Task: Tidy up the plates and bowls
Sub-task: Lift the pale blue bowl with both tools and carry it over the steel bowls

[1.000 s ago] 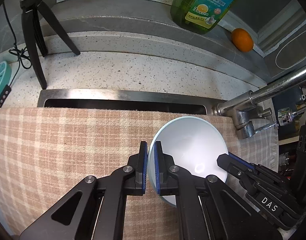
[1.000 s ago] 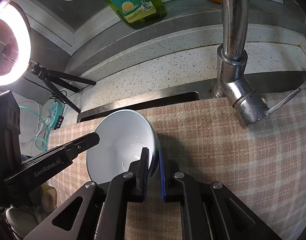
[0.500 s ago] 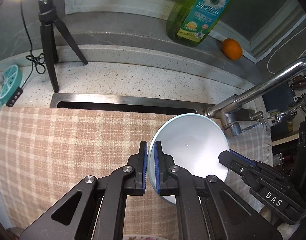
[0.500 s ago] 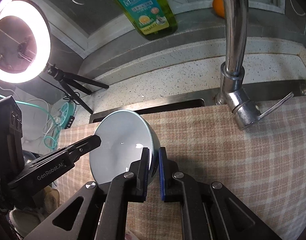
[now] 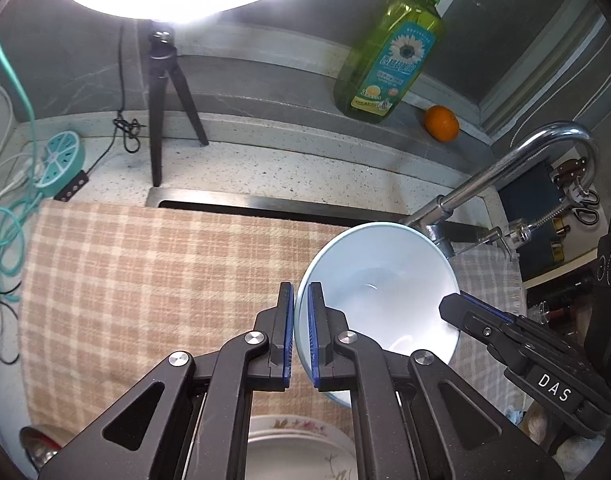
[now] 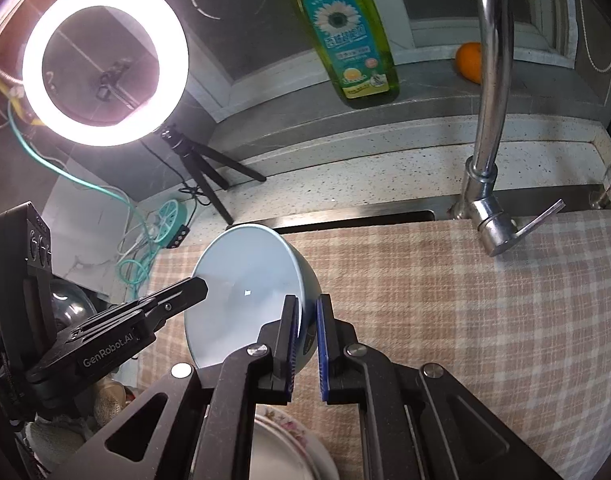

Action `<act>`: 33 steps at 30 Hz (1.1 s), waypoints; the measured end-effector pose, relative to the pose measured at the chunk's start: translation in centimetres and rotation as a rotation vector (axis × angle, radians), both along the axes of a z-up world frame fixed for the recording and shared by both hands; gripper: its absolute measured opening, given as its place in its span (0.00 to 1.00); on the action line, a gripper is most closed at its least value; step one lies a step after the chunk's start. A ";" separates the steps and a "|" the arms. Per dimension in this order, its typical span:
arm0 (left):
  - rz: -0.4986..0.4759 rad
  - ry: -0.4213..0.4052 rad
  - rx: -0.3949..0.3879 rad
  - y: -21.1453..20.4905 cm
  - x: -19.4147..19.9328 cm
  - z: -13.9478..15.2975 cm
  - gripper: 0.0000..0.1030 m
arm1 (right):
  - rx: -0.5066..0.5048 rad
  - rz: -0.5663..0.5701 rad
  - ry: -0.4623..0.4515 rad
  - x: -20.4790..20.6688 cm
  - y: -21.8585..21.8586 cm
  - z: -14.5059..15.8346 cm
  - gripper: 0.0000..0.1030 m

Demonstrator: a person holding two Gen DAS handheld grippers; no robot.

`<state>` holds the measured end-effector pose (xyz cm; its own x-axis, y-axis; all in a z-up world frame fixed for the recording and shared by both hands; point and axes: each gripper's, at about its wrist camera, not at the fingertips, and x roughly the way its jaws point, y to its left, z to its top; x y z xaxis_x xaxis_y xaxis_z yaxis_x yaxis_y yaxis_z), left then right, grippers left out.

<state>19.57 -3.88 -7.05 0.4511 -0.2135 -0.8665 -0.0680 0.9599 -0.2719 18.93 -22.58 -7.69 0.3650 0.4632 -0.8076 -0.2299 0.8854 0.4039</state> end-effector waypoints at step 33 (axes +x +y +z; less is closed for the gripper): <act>0.211 -0.047 0.018 16.4 -18.5 3.0 0.05 | 0.019 0.239 0.006 -14.9 17.8 0.8 0.08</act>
<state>1.07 12.52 -4.07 0.5240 -0.0946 -0.8465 -0.2560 0.9304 -0.2624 4.05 -4.81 -6.88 0.2382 0.5507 -0.8000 -0.4297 0.7984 0.4217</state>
